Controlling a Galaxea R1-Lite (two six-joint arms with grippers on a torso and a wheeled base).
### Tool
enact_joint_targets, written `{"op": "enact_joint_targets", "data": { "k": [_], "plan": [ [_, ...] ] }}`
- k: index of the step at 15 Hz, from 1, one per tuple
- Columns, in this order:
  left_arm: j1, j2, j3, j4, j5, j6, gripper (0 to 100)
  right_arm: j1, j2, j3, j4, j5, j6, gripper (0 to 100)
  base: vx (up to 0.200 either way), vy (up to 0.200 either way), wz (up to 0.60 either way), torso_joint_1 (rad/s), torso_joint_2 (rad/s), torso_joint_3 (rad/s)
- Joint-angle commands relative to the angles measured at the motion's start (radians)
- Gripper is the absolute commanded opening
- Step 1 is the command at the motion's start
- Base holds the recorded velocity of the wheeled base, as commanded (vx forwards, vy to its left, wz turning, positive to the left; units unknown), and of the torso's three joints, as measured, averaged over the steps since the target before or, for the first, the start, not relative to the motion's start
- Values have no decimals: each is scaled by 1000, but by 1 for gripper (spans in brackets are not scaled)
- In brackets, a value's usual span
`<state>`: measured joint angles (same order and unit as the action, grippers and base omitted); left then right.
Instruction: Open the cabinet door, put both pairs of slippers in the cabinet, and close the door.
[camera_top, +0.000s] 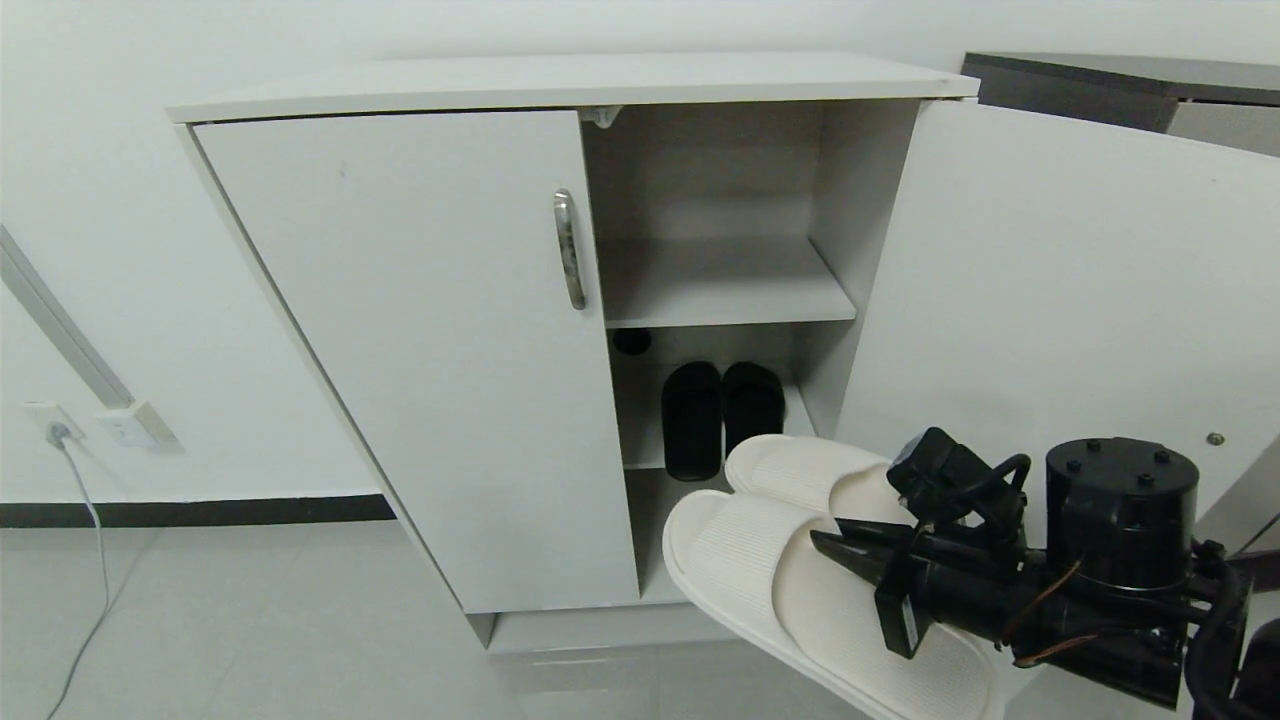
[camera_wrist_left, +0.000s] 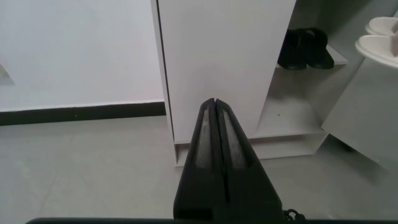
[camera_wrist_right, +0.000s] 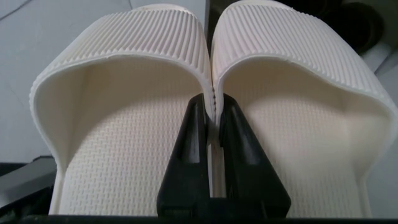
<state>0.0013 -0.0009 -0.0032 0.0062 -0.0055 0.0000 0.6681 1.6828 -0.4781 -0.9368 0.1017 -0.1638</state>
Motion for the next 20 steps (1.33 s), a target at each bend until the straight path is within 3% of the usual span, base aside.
{"op": "enact_joint_targets", "data": {
  "k": [1, 4, 7, 8, 11, 14, 20],
  "plan": [
    [0, 1, 0, 0, -1, 0, 0, 73, 75, -65, -5, -180, 29, 0, 0, 0, 0, 0, 0, 0],
    [0, 2, 0, 0, -1, 0, 0, 179, 209, -191, -51, -353, 135, 0, 0, 0, 0, 0, 0, 0],
    [0, 1, 0, 0, -1, 0, 0, 260, 342, -367, 4, -645, 257, 0, 0, 0, 0, 0, 0, 0],
    [0, 1, 0, 0, -1, 0, 0, 265, 367, -455, 89, -737, 310, 0, 0, 0, 0, 0, 0, 0],
    [0, 1, 0, 0, -1, 0, 0, 237, 365, -656, 357, -879, 428, 0, 0, 0, 0, 0, 0, 0],
    [0, 1, 0, 0, -1, 0, 0, 225, 356, -749, 394, -930, 409, 0, 0, 0, 0, 0, 0, 0],
    [0, 1, 0, 0, -1, 2, 0, 225, 278, -824, 391, -925, 291, 0, 0, 0, 0, 0, 0, 0]
  ]
}}
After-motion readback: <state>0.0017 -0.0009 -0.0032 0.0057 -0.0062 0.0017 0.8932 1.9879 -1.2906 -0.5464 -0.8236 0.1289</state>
